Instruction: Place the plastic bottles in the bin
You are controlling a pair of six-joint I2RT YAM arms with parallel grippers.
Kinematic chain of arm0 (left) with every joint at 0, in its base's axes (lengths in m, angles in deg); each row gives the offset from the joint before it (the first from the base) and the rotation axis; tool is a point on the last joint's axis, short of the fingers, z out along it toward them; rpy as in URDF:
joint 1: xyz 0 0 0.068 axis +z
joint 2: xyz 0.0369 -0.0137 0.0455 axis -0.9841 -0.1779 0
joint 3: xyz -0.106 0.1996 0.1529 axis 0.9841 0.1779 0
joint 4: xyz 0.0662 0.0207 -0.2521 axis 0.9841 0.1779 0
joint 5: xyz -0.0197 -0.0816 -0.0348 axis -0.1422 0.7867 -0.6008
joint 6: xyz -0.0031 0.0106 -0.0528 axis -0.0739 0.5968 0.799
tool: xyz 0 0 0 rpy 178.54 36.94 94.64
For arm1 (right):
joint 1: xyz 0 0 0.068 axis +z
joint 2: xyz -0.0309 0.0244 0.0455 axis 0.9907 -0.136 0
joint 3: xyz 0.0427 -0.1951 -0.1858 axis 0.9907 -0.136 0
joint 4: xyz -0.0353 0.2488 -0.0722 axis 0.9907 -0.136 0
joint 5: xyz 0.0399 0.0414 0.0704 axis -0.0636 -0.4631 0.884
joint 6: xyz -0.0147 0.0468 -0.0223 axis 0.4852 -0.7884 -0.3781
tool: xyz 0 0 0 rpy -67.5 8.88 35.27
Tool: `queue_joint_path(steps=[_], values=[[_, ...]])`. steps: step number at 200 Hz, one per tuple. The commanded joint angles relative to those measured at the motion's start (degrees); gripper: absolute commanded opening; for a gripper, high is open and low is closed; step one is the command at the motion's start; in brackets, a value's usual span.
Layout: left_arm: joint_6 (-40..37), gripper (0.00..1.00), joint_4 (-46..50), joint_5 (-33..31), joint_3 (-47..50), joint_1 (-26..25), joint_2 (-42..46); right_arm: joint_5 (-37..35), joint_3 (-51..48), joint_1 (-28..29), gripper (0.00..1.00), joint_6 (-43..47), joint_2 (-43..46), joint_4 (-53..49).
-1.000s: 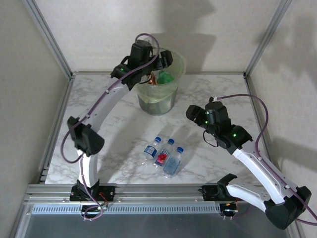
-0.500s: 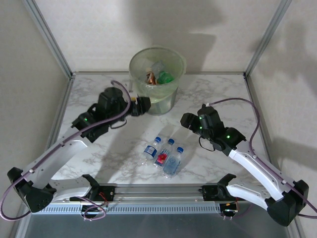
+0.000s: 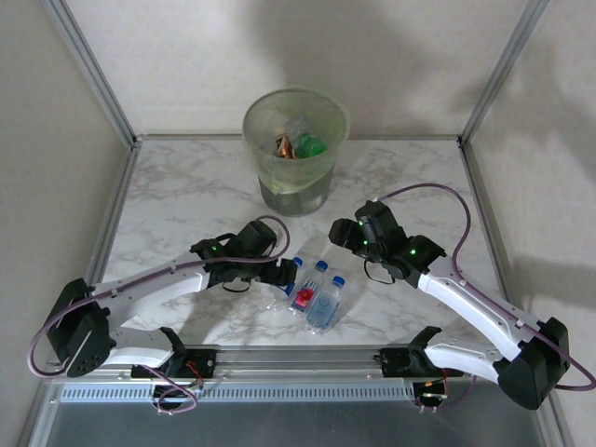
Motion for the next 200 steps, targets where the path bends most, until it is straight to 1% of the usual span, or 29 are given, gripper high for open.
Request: queue_joint_path(steps=[1, 8, 32, 88, 132, 145, 175, 200], values=[[1.1, 0.83, -0.5, 1.4, 2.1, -0.2, -1.8, -0.6, 1.1, 0.5, 0.73, -0.7, -0.3, 0.4], [1.6, 0.81, -1.0, 2.1, 2.6, -0.3, -1.9, -0.7, 1.1, 0.5, 0.73, -0.7, -0.1, 0.4], [3.0, 0.79, -2.2, 3.7, 4.6, -0.2, -2.2, -0.8, 1.2, 0.5, 0.73, -0.5, -0.2, 0.4], [3.2, 0.84, -4.2, 4.6, 7.2, -0.2, -4.5, -0.7, 2.0, 0.5, 0.73, -0.1, -0.8, 0.6], [3.1, 0.81, -6.8, 4.9, 8.0, -0.2, -8.7, -0.4, 2.4, 0.5, 0.73, -0.1, -1.2, 0.8], [3.0, 0.78, -7.2, 4.7, 8.0, -0.2, -9.5, -0.2, 2.5, 0.5, 0.73, -0.1, -1.5, 0.9], [3.0, 0.67, -7.5, 3.7, 7.9, -0.2, -10.0, 0.0, 2.9, 0.5, 0.73, 0.1, -2.1, 1.1], [2.6, 0.64, -6.5, 2.5, 7.3, -0.2, -9.1, -0.1, 3.3, 0.6, 0.73, 0.2, -2.6, 1.3]])
